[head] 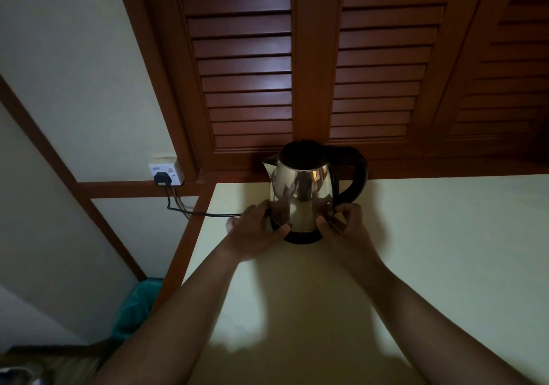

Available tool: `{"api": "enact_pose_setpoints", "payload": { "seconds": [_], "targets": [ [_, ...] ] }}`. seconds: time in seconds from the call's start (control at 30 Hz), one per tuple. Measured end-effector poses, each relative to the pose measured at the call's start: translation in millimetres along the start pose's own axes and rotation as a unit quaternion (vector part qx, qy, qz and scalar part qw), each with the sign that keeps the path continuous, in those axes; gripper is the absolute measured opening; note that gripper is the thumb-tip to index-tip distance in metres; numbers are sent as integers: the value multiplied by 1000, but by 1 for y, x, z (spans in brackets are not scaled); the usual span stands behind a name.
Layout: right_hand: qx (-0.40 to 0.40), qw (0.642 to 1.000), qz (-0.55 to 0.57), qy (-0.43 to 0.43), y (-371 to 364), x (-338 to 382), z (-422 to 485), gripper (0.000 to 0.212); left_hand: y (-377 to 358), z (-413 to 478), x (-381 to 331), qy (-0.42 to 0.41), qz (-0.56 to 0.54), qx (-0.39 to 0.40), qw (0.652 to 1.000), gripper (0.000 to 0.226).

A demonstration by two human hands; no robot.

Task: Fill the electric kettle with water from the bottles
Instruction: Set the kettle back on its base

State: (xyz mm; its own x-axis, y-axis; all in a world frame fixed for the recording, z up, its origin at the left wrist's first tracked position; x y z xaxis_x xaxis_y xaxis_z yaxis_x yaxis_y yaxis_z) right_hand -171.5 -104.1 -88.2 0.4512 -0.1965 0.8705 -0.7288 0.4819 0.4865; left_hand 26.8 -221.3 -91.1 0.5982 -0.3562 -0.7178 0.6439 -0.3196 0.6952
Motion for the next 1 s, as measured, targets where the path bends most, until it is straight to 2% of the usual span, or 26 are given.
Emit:
{"api": "enact_pose_setpoints", "payload": {
  "seconds": [0.1, 0.2, 0.27, 0.37, 0.43, 1.0],
  "targets": [
    [-11, 1000, 7, 5, 4, 0, -5, 54, -3, -5, -5, -26, -43, -8, 999, 41],
    [5, 1000, -3, 21, 4, -1, -14, 64, -5, -13, -9, -49, -102, -25, 993, 41],
    [27, 998, -37, 42, 2, 0, -19, 68, -11, -18, -10, -44, -111, -16, 993, 55],
    [51, 994, -78, 65, 0, -3, -19, 74, -23, -26, -1, 4, -93, 16, 996, 89],
    [58, 990, -97, 80, 0, -4, -19, 75, -28, -30, 9, 35, -62, 28, 997, 96],
    [69, 985, -132, 84, 1, -8, -21, 75, -26, -34, 2, 37, -42, 29, 998, 92]
  ]
}}
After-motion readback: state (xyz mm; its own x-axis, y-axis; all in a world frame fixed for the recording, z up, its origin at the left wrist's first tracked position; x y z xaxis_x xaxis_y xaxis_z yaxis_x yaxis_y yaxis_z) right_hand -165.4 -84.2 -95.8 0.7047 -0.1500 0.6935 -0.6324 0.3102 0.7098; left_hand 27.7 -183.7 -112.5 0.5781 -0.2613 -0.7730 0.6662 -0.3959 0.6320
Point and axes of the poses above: each hand's wrist, its own z-axis towards the middle knuckle, its own y-axis out of the back of the hand, x = y × z, the point moved 6 cm from there along z, towards the middle knuckle, and after that the axes turned 13 degrees about -z, right-handed, at the moved point
